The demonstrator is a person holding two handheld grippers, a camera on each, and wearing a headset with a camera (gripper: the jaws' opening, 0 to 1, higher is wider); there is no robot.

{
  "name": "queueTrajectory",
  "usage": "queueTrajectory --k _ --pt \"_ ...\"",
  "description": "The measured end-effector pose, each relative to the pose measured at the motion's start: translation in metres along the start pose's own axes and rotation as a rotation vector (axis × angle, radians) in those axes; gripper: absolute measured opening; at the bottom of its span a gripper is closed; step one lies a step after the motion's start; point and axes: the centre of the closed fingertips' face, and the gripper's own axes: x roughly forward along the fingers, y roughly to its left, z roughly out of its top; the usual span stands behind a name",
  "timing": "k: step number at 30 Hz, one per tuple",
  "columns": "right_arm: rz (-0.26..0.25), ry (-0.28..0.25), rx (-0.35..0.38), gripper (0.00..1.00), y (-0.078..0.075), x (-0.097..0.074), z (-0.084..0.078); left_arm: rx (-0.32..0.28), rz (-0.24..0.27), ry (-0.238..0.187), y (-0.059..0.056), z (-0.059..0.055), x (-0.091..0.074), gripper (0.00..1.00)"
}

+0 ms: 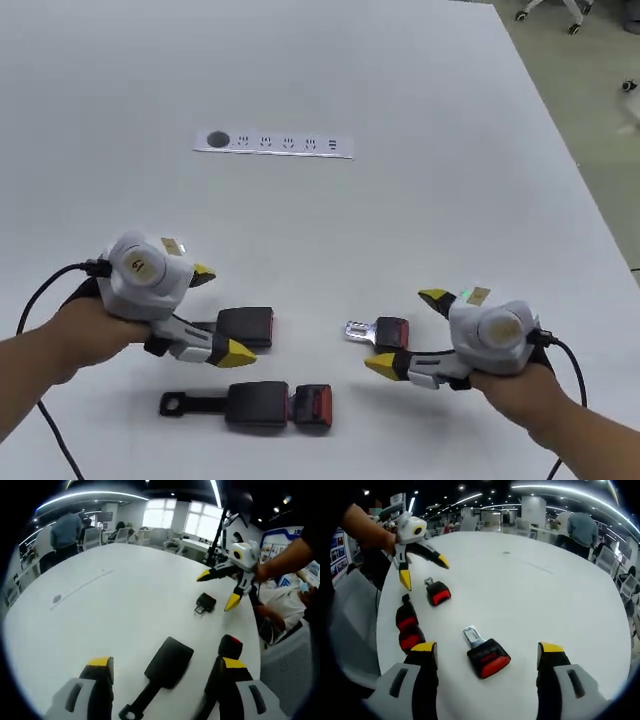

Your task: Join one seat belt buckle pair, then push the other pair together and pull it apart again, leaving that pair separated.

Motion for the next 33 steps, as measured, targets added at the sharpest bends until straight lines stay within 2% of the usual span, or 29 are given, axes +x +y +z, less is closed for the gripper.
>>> queueTrajectory --k 1,4,5,8,10,15,17,18,19,23,29,33 --pt "-0.013 -0.009 0.008 0.83 0.0 -0.002 0.001 -0.017 0.03 -0.014 0.001 0.002 -0.005 0.92" --pt "-0.054 -0.046 0.03 0.87 0.006 -0.007 0.006 -0.101 0.071 -0.048 0.004 0.0 -0.014 0.95" --pt "-0.061 -0.049 0.034 0.89 0.009 -0.009 0.008 -0.109 0.085 -0.071 0.003 0.002 -0.018 0.96" --pt "-0.078 -0.063 0.036 0.9 0.02 -0.018 0.014 -0.114 0.125 -0.1 0.004 0.0 -0.028 1.0" --pt "-0.091 -0.084 0.033 0.92 0.026 -0.022 0.015 -0.151 0.129 -0.123 0.0 -0.002 -0.036 0.99" --pt "-0.093 -0.098 0.021 0.94 0.036 -0.031 0.012 -0.165 0.162 -0.148 -0.005 -0.014 -0.055 1.0" --pt "-0.1 -0.108 0.005 0.94 0.038 -0.035 0.013 -0.175 0.176 -0.165 -0.017 -0.016 -0.062 1.0" --pt "-0.102 -0.113 0.001 0.95 0.042 -0.037 0.013 -0.177 0.177 -0.167 -0.019 -0.017 -0.064 1.0" --pt "-0.103 -0.122 -0.007 0.96 0.044 -0.04 0.013 -0.183 0.185 -0.173 -0.027 -0.02 -0.07 1.0" --pt "-0.105 -0.131 -0.029 0.98 0.051 -0.05 0.01 -0.205 0.193 -0.189 -0.026 -0.032 -0.085 1.0" --pt "-0.119 -0.142 -0.037 0.99 0.057 -0.064 0.006 -0.195 0.211 -0.195 -0.044 -0.041 -0.1 1.0" --pt "-0.127 -0.149 -0.043 1.0 0.06 -0.072 0.005 -0.213 0.226 -0.213 -0.042 -0.046 -0.11 1.0"
